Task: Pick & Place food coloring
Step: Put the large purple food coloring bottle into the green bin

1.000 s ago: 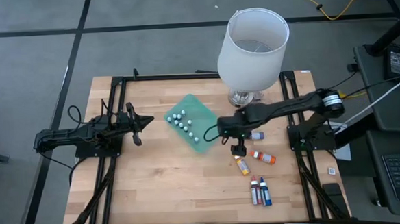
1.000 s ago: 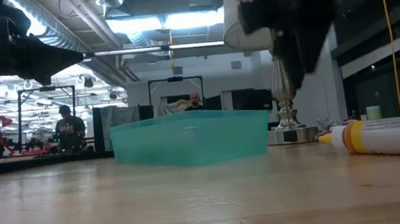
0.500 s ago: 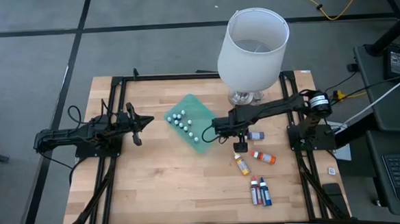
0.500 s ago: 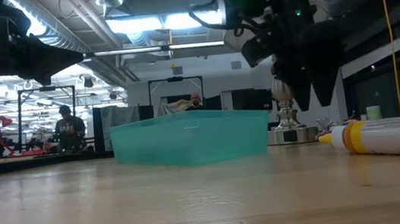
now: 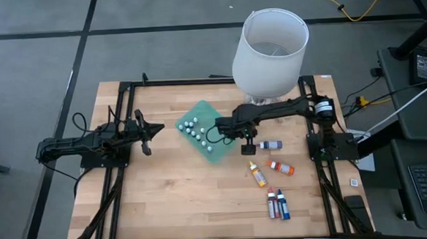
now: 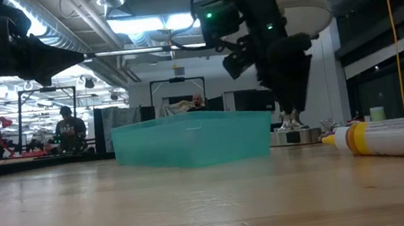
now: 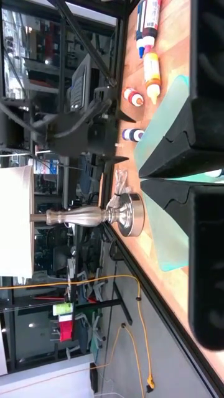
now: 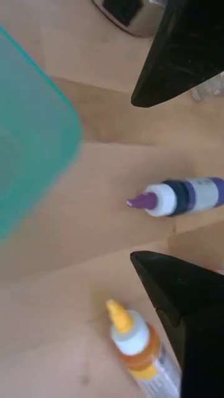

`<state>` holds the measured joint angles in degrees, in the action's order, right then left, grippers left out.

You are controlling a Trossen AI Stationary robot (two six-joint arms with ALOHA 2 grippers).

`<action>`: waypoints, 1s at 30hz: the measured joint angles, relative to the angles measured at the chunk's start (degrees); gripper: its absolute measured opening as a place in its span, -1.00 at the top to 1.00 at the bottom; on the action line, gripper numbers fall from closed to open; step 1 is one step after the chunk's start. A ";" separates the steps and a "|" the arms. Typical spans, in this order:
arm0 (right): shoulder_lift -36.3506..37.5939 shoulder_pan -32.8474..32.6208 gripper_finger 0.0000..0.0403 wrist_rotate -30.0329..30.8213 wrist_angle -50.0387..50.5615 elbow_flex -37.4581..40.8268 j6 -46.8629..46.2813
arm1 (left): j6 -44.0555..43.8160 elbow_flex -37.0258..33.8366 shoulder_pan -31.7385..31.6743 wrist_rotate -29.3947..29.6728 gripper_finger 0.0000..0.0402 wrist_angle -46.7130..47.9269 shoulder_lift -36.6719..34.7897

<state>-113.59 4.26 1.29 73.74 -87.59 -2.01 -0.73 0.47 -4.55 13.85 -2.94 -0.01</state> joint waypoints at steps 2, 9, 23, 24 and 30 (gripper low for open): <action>-1.35 0.60 -0.97 0.24 1.16 -1.68 0.37 | 0.00 0.00 0.00 0.00 0.96 0.00 0.00; -5.58 2.46 -0.97 0.23 6.43 -4.62 0.91 | 0.00 0.00 0.01 0.00 0.93 0.00 0.00; -7.75 2.09 -0.97 -2.07 8.00 -0.57 -0.24 | 0.00 0.00 0.02 0.00 0.96 0.00 0.00; -7.75 1.73 -0.97 -2.32 7.97 -0.05 -0.30 | 0.00 0.00 0.00 0.00 0.96 0.00 0.00; -7.65 0.32 -0.97 -2.87 6.83 2.22 0.72 | 0.00 0.00 0.01 0.00 0.93 0.00 0.00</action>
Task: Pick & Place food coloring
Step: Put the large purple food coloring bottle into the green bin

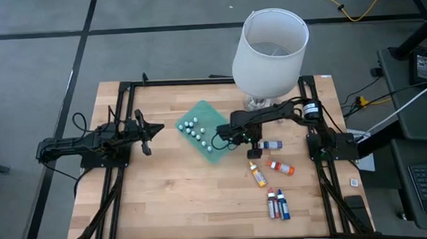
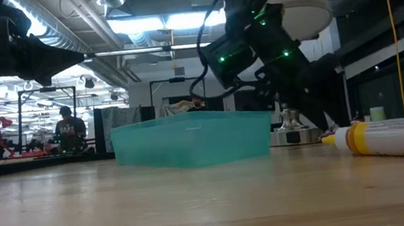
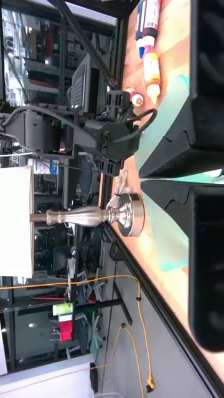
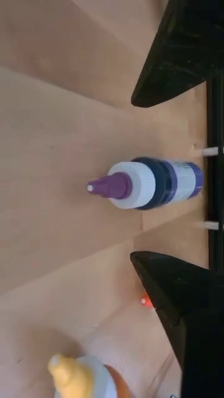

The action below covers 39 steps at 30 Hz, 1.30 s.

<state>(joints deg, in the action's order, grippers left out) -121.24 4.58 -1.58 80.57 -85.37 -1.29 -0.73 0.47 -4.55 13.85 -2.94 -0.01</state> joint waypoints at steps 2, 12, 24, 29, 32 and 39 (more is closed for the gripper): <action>0.25 -0.20 -0.97 -0.05 -0.01 0.77 0.37 | 0.00 0.00 0.00 0.00 0.92 0.00 0.00; 0.40 -1.43 -0.97 0.00 -0.83 1.93 2.95 | 0.00 0.00 0.01 0.00 0.95 0.00 0.00; 1.62 -1.43 -0.97 1.06 -1.69 2.15 2.18 | 0.00 0.00 0.00 0.00 0.92 0.00 0.00; 2.38 -1.42 -0.97 2.18 -1.68 2.15 1.75 | 0.00 0.00 -0.01 0.00 0.92 0.00 0.00; 4.09 -1.40 -0.97 2.47 -1.67 2.07 1.45 | 0.00 0.00 0.01 0.00 0.94 0.00 0.00; 6.46 -2.52 -0.97 0.06 -1.79 2.08 -0.06 | 0.00 0.00 0.00 0.00 0.95 0.00 0.00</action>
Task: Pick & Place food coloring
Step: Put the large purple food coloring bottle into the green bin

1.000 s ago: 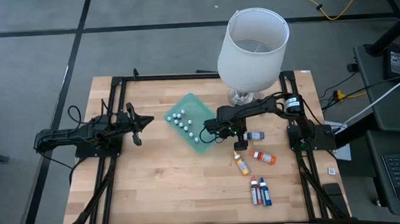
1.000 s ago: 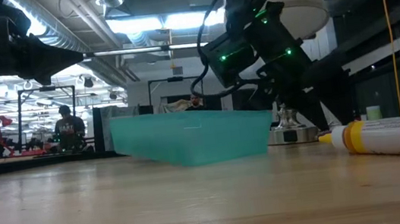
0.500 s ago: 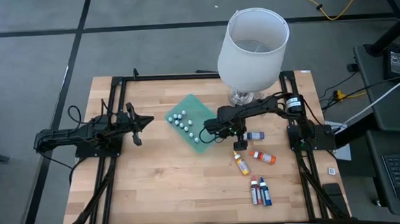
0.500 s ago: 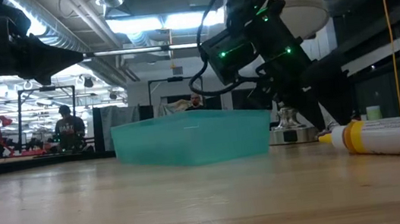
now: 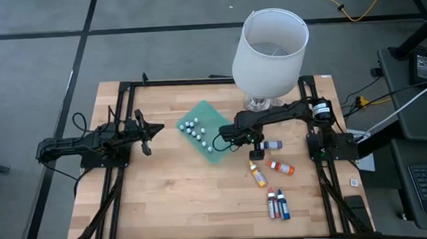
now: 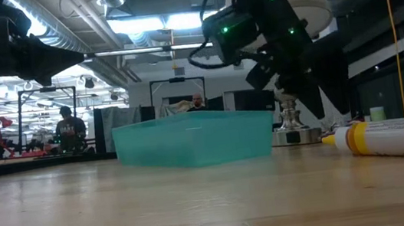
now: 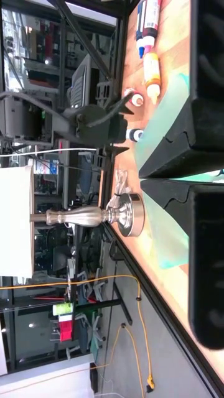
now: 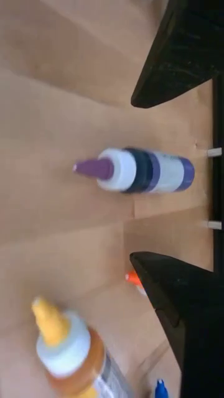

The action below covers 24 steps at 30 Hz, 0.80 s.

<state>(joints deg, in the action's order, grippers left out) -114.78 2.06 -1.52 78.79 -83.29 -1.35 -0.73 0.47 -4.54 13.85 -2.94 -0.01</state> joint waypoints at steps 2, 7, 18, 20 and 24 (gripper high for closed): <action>0.02 -0.69 -0.97 -0.04 -0.54 0.00 0.59 | 0.00 0.00 -0.01 0.00 0.94 0.00 0.00; 0.07 -0.76 -0.97 0.39 -3.93 1.26 0.53 | 0.00 0.00 -0.02 0.00 0.91 0.00 0.00; 0.07 -0.78 -0.97 1.60 -5.37 6.51 1.60 | 0.00 0.00 -0.02 0.00 0.96 0.00 0.00; 0.07 -0.79 -0.97 1.57 -5.58 6.80 1.77 | 0.00 0.00 -0.01 0.00 0.96 0.00 0.00; 0.07 -0.80 -0.97 1.53 -7.44 7.21 1.84 | 0.00 0.00 0.00 0.00 0.94 0.00 0.00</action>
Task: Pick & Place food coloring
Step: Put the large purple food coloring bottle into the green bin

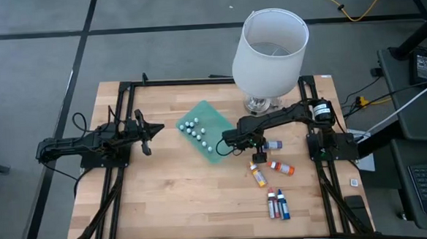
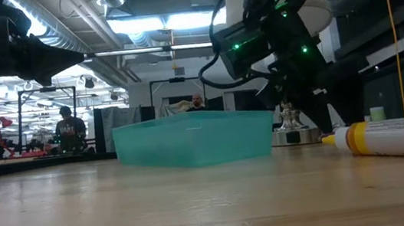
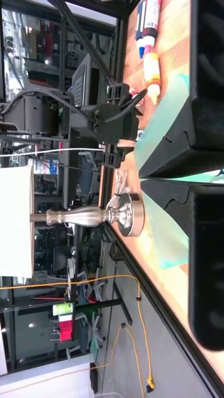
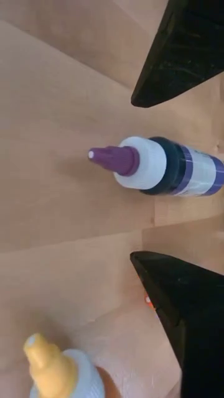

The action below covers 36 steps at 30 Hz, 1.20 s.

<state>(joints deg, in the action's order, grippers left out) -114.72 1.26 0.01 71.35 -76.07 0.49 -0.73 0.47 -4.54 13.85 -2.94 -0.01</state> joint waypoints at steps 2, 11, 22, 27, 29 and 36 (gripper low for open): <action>0.00 0.00 -0.97 0.00 -0.01 0.37 -0.02 | 0.00 0.00 -0.02 0.00 0.93 0.00 0.00; 0.00 0.00 -0.82 -0.04 -0.59 1.79 -0.02 | 0.00 0.00 0.00 0.00 0.93 0.00 0.00; 0.02 0.04 -0.58 -0.09 -2.34 1.77 -0.26 | 0.00 0.00 0.00 0.00 0.94 0.00 0.00; 0.02 0.13 -0.47 -0.09 -2.03 1.77 -0.33 | 0.00 0.00 0.00 0.00 0.91 0.00 0.00; 0.02 0.13 -0.43 -0.09 -1.95 1.77 -0.37 | 0.00 0.00 0.00 0.00 0.91 0.00 0.00; 0.04 0.13 -0.28 -0.08 -1.30 1.77 -0.42 | 0.00 0.00 -0.01 0.00 0.95 0.00 0.00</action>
<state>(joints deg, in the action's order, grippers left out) -114.67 1.39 -0.07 70.05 -74.30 0.08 -0.73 0.47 -4.55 13.85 -2.94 -0.01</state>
